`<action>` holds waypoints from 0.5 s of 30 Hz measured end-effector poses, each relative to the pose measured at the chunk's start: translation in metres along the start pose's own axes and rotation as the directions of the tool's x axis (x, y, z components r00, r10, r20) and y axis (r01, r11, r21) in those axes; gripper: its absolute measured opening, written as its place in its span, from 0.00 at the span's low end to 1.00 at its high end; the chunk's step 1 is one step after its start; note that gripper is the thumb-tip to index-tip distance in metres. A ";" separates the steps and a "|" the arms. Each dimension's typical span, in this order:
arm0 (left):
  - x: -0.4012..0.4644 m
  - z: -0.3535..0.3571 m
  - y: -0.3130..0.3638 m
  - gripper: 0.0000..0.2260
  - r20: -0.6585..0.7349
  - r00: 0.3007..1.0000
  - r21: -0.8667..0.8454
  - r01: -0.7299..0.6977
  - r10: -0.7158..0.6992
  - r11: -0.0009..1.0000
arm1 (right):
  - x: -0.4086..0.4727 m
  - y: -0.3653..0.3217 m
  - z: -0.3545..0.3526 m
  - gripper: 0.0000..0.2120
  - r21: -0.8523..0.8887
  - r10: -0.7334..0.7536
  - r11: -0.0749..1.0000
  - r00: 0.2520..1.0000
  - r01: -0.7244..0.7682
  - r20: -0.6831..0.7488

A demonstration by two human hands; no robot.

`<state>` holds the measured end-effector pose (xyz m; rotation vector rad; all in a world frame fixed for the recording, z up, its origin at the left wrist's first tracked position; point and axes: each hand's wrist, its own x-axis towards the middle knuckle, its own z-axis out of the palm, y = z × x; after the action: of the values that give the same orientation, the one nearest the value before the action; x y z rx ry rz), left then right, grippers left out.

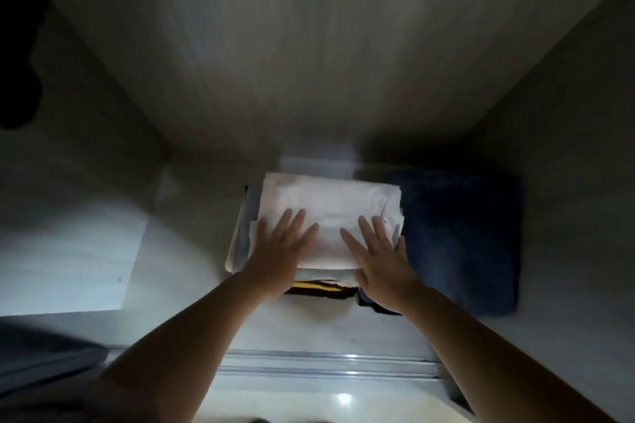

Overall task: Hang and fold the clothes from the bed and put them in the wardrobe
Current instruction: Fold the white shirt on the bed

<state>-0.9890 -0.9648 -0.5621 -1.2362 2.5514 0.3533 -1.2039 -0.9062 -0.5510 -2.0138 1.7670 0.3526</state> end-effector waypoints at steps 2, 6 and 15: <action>-0.003 0.017 -0.003 0.37 0.090 0.996 -0.044 -0.007 0.011 0.999 | -0.002 0.003 0.013 0.34 -0.019 -0.012 1.000 1.000 0.013 0.004; -0.011 -0.003 0.003 0.38 0.191 0.981 -0.122 0.040 -0.017 0.992 | -0.007 0.001 -0.010 0.30 -0.066 -0.012 0.998 0.990 0.021 0.139; -0.074 -0.186 0.079 0.15 -0.112 0.967 -0.427 0.161 -0.229 0.890 | -0.085 -0.040 -0.196 0.18 -0.002 0.054 0.998 0.990 -0.055 -0.127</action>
<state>-1.0351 -0.9265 -0.3550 -1.7206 2.5277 0.8150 -1.1954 -0.9228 -0.3342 -2.0350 1.9020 0.2514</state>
